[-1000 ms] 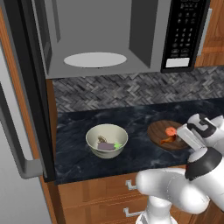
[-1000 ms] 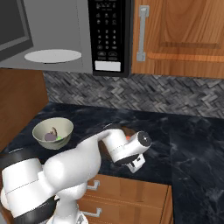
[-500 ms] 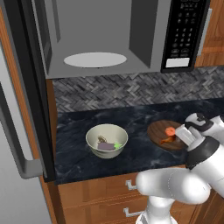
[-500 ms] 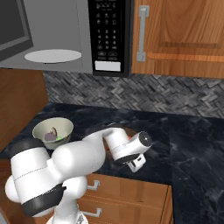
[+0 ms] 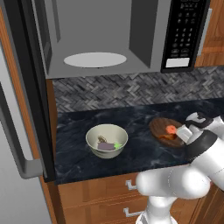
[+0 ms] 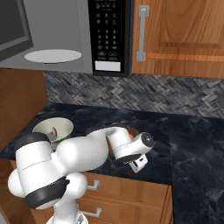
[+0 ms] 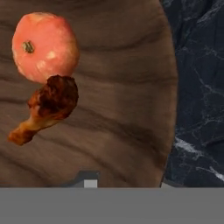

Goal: Place the bowl containing the chicken drumstick and squash in the microwave. Close the microwave door and press the start button to microwave the meal.

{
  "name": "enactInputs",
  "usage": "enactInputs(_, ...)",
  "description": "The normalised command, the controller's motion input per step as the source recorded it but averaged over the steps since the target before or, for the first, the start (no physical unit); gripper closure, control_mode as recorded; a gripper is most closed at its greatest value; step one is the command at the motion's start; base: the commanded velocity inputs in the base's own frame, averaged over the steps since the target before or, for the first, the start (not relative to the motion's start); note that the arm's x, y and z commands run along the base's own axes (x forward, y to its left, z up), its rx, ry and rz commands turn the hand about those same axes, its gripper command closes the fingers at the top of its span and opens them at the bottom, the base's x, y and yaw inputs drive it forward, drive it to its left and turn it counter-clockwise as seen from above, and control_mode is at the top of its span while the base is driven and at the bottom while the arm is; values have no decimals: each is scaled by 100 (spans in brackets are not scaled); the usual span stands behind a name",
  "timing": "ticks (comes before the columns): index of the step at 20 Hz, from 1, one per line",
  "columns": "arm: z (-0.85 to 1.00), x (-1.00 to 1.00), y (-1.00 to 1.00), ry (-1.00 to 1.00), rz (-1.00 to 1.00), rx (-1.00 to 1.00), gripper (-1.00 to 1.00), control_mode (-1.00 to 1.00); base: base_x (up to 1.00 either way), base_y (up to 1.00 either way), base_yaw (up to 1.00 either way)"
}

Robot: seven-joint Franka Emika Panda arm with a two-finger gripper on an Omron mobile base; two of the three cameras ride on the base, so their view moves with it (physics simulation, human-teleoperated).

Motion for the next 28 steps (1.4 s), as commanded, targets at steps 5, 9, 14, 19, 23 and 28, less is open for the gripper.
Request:
enactInputs(5, 4, -1, 0, 0, 0, 0, 100, -100, 0, 0, 0)
enactInputs(9, 49, -40, 0, -6, 0, -4, 100, -100, 0, 0, 0)
enactInputs(14, 69, -54, 5, -13, 0, -13, 100, -100, 0, 0, 0)
enactInputs(19, 67, -47, 4, -4, 0, -13, 100, -100, 0, 0, 0)
enactInputs(23, 65, -34, 7, -6, 0, -2, 100, -100, 0, 0, 0)
enactInputs(28, 69, -33, 29, -12, -5, 0, 100, -100, 0, 0, 0)
